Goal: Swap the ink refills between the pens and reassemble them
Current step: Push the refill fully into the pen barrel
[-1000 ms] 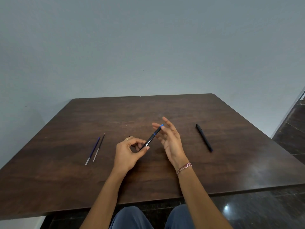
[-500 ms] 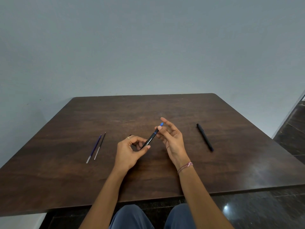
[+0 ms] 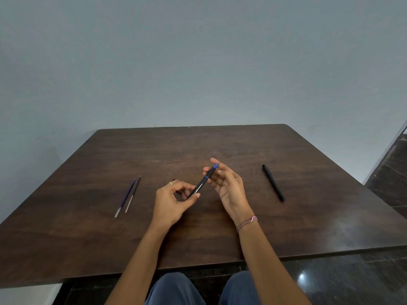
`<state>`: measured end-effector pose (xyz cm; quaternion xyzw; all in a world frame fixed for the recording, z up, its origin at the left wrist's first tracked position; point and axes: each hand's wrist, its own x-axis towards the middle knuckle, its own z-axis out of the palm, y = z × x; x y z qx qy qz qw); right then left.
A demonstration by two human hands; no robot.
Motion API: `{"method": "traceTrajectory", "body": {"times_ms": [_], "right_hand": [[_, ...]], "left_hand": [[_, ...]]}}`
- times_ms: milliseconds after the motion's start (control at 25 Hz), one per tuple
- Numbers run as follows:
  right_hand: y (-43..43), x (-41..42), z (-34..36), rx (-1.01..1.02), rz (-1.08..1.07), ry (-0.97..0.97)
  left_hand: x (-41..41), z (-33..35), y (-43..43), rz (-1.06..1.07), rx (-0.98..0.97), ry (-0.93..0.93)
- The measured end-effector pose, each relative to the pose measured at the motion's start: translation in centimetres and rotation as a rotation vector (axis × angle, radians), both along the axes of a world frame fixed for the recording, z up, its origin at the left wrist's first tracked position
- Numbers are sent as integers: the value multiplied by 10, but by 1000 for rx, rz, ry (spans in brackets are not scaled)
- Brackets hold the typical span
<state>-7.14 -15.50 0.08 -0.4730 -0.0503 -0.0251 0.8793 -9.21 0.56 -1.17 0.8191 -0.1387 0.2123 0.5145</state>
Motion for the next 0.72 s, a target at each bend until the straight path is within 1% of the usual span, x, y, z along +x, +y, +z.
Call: {"method": "traceTrajectory", "body": {"times_ms": [720], "right_hand": [[3,-1,1,-27,2,-6]], "left_hand": [[-2,1,-1,-10,2,-10]]}}
